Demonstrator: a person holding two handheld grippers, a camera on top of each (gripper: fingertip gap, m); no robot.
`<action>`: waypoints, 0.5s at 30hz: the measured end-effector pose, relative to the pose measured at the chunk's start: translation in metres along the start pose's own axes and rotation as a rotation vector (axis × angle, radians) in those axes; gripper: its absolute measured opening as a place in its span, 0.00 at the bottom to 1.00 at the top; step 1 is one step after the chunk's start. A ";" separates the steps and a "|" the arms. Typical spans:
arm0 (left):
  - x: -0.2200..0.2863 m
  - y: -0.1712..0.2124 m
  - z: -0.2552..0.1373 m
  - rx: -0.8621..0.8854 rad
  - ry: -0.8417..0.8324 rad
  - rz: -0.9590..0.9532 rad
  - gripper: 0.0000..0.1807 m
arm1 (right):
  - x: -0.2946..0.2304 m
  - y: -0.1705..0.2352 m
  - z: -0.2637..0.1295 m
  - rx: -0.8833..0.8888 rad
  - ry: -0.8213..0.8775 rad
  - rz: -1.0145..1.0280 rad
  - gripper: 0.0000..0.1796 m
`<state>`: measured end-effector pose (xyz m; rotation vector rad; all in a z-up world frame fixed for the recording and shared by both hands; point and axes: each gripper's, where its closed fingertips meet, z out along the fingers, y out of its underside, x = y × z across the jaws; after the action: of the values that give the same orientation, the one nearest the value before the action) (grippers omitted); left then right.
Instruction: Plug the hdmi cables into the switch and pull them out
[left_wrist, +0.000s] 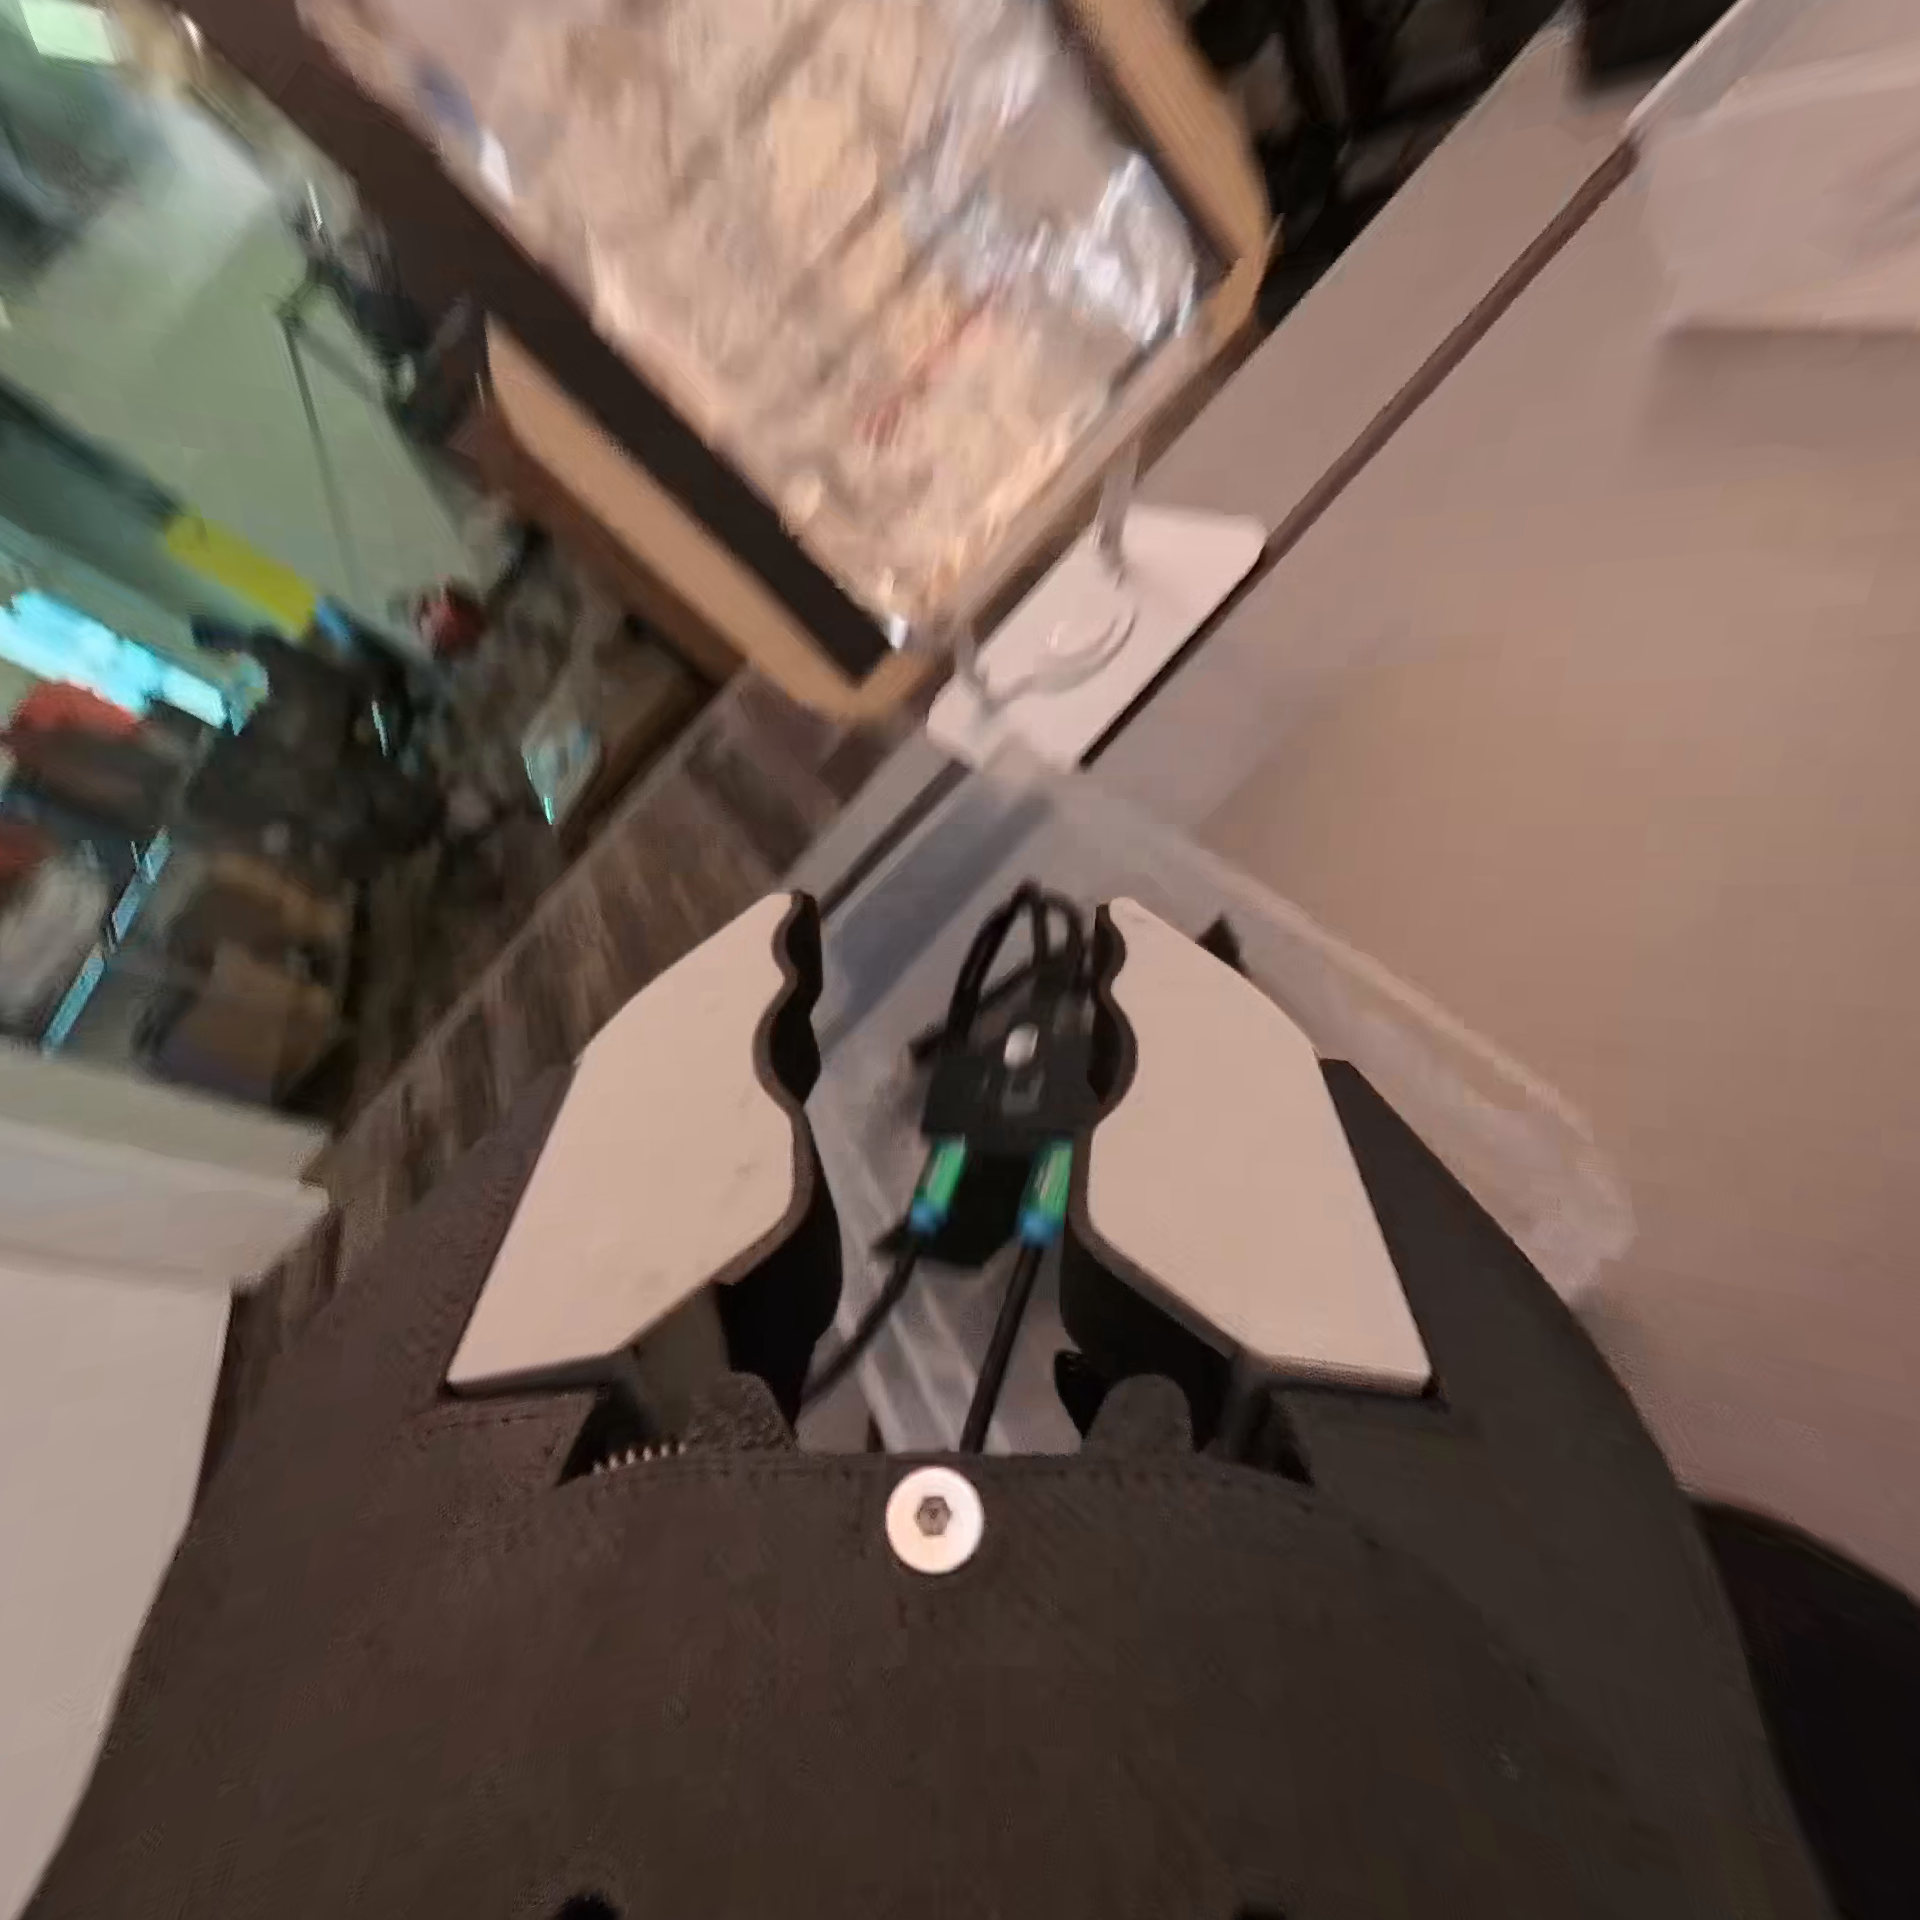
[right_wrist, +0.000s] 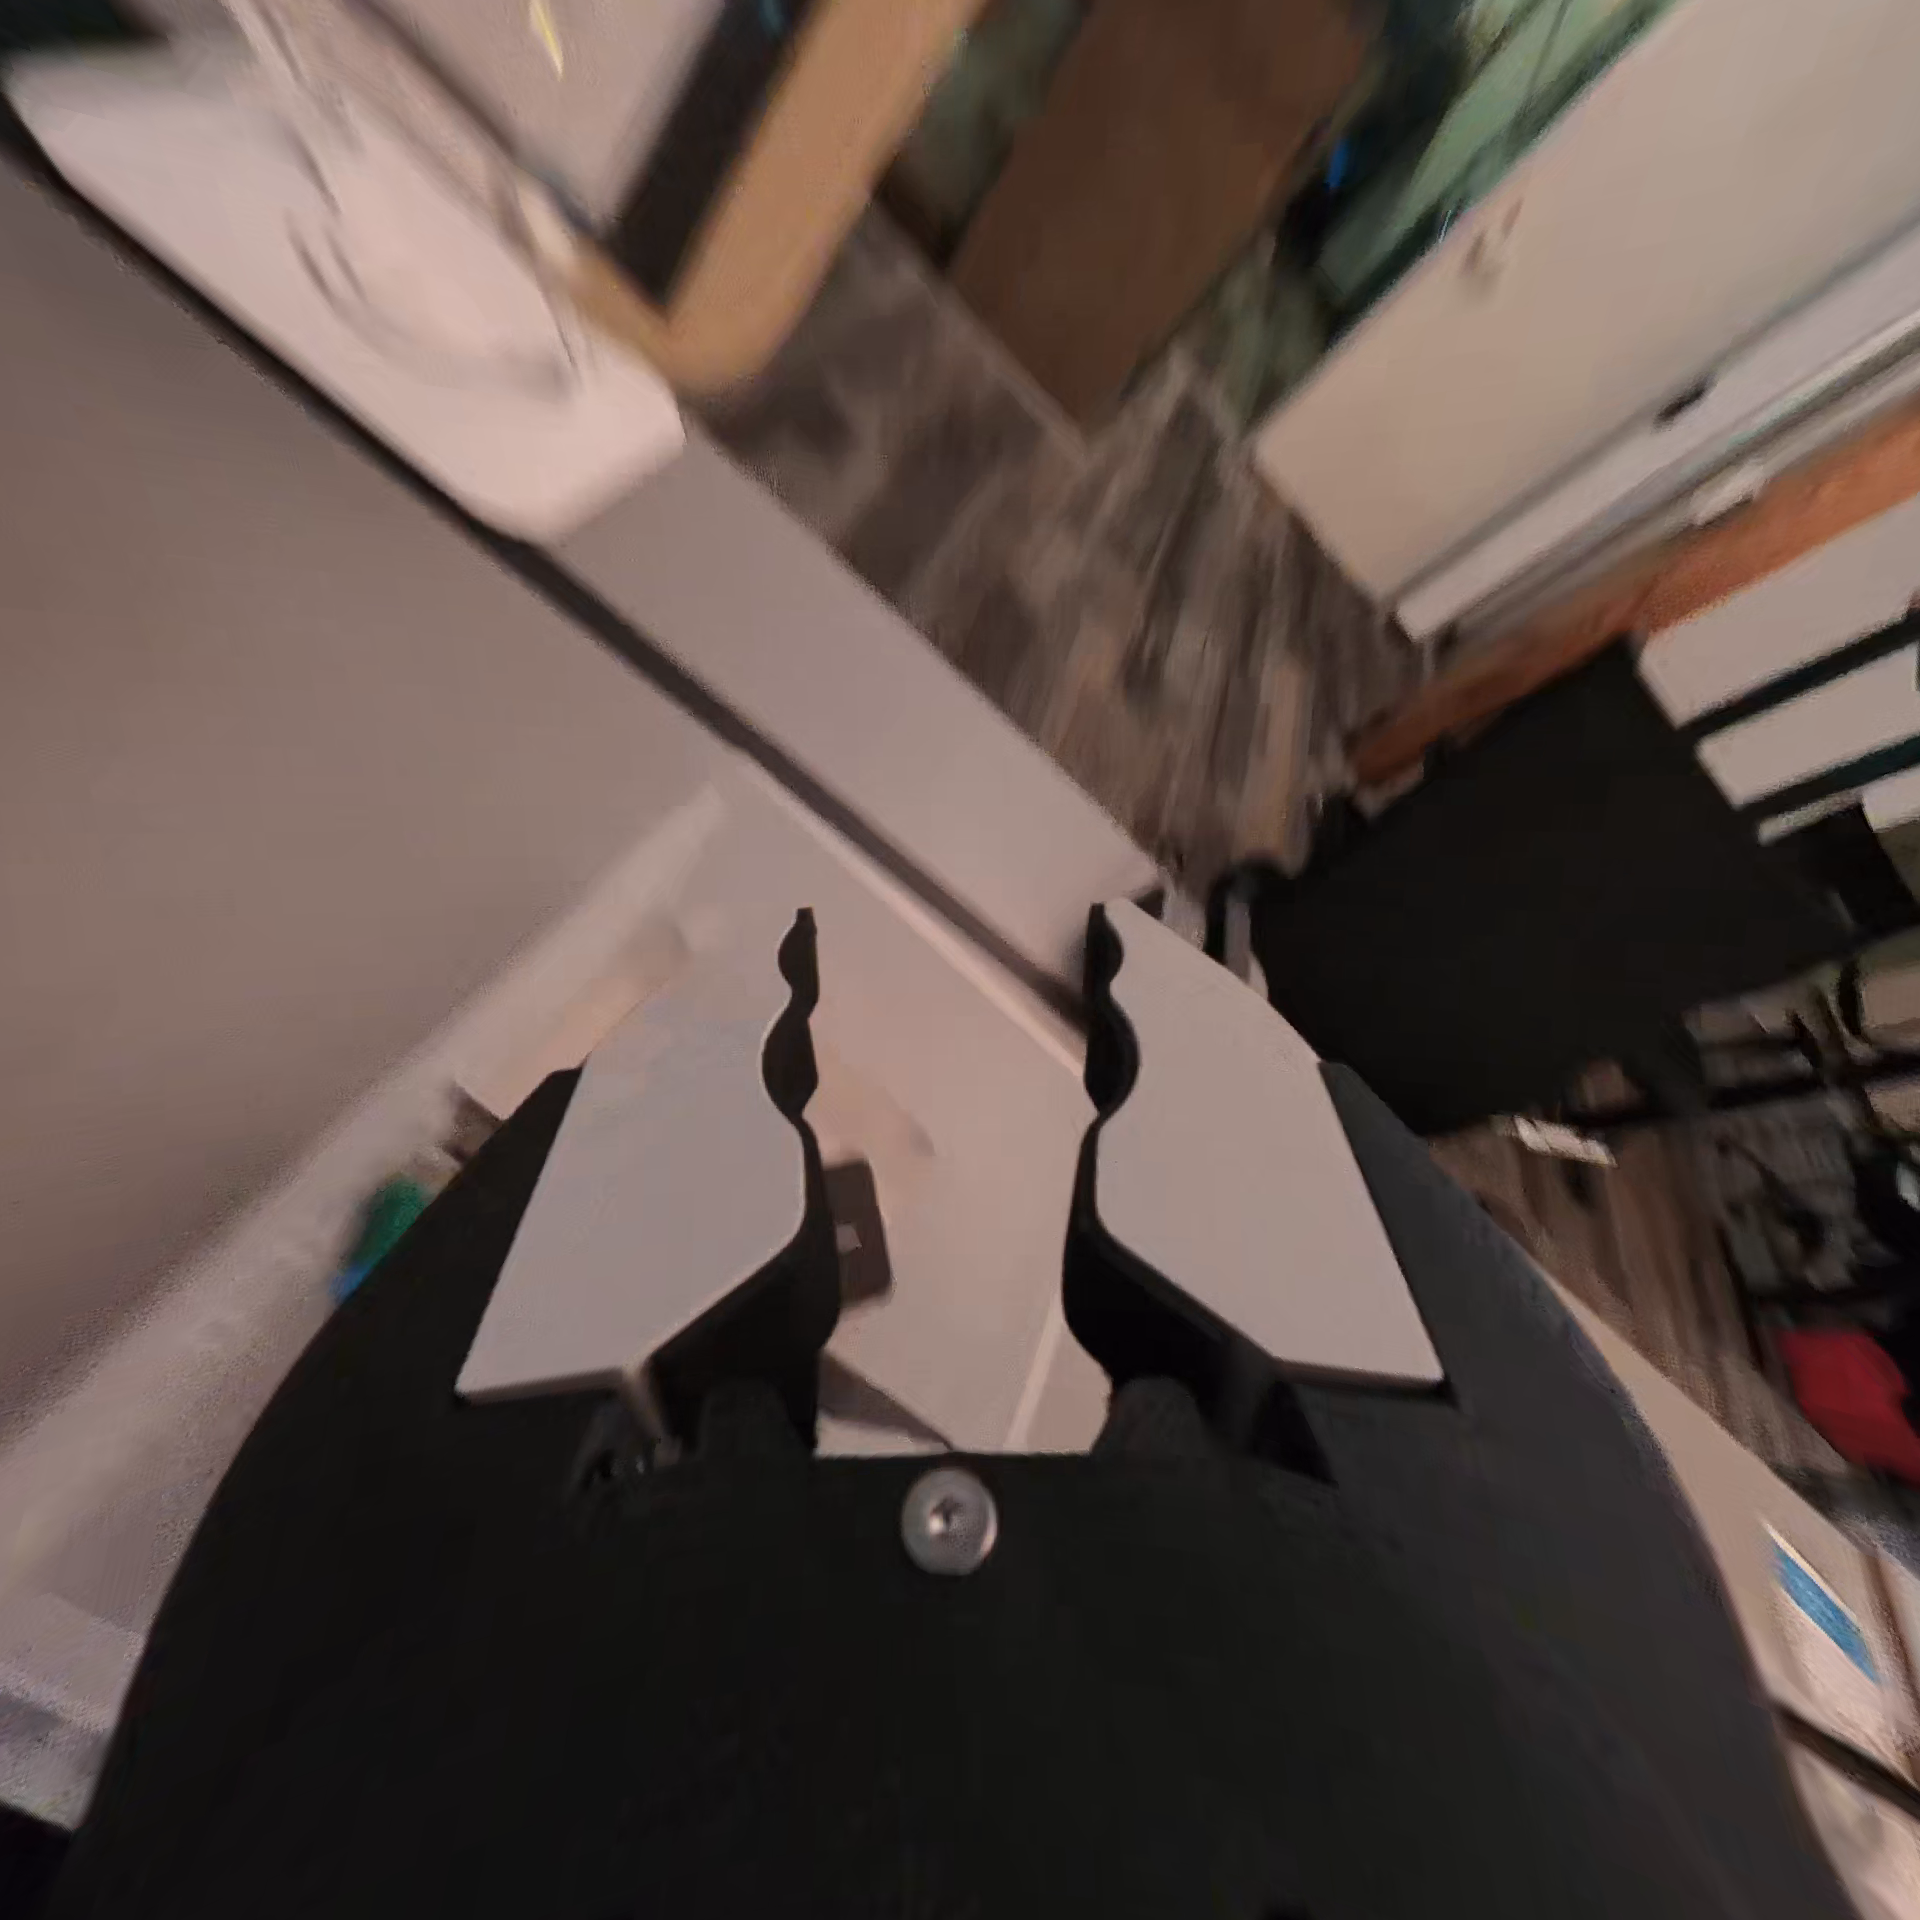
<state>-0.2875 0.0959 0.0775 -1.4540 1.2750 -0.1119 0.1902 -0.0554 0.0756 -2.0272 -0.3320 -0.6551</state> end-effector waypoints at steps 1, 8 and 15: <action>-0.008 0.022 0.002 -0.074 -0.011 -0.040 0.27 | -0.009 -0.026 -0.011 0.092 -0.018 0.027 0.30; 0.002 0.101 0.028 -0.304 0.177 -0.214 0.30 | -0.092 -0.134 -0.065 0.490 -0.195 0.029 0.32; 0.031 0.095 0.079 -0.482 0.123 0.078 0.40 | -0.133 -0.142 -0.059 0.477 -0.349 0.002 0.31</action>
<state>-0.2800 0.1463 -0.0393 -1.8225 1.5261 0.1732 -0.0054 -0.0288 0.1243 -1.6699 -0.6279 -0.1864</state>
